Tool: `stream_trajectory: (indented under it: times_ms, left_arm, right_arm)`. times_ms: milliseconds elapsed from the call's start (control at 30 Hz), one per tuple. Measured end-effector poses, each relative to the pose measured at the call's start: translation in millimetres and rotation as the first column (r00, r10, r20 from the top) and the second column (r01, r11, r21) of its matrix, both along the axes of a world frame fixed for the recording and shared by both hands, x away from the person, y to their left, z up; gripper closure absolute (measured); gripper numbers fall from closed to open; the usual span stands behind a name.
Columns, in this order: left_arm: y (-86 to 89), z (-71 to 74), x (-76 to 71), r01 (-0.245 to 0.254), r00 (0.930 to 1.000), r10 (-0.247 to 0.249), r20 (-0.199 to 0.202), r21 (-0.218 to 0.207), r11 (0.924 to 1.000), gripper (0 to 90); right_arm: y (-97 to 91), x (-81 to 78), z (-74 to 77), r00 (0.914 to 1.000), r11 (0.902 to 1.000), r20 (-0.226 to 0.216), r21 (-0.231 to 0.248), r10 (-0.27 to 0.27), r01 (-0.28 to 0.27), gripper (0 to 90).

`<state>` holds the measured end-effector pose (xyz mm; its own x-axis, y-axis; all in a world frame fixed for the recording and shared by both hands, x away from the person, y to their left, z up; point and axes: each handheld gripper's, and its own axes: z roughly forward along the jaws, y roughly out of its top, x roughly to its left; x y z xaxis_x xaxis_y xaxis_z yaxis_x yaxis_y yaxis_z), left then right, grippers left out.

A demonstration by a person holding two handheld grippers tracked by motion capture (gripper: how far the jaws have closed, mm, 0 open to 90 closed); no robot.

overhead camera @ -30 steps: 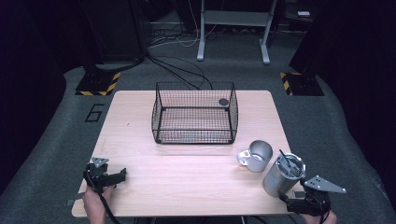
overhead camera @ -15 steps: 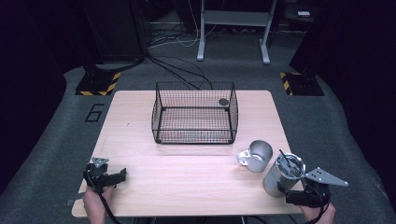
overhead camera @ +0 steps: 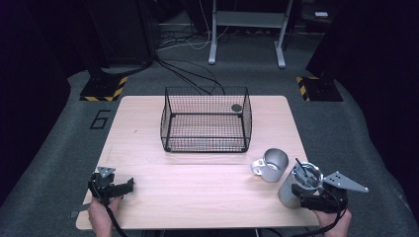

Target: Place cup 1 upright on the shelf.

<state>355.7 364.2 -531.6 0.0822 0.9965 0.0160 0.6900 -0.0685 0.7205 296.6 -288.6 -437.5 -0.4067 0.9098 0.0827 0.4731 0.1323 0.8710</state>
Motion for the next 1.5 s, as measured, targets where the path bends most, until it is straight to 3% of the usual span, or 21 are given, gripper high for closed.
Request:
stream_trajectory:
  times_ms: [467,900,1200,1500]
  left_arm:
    - [0.1,-0.1,0.3,0.002,1.0,-0.002,0.003,0.002,1.0,0.4]
    - [-0.1,-0.1,0.3,0.001,1.0,-0.001,0.004,0.002,1.0,0.4]
    - [-0.2,-0.1,0.2,0.0,1.0,0.0,0.004,0.002,1.0,0.4]
    - [-0.3,-0.1,0.2,0.0,1.0,0.0,0.004,0.003,1.0,0.4]
  right_arm:
    - [3.4,3.6,4.2,0.9994,0.9999,0.032,0.013,-0.011,0.01,0.2]
    - [7.0,-0.8,5.0,0.9966,0.9989,0.076,-0.032,-0.032,0.035,2.6]
    - [4.1,-2.7,5.4,0.9952,0.9988,0.087,-0.018,-0.043,0.045,3.2]
    - [7.1,-8.4,8.8,0.9946,0.9982,0.097,-0.044,-0.036,0.041,3.3]
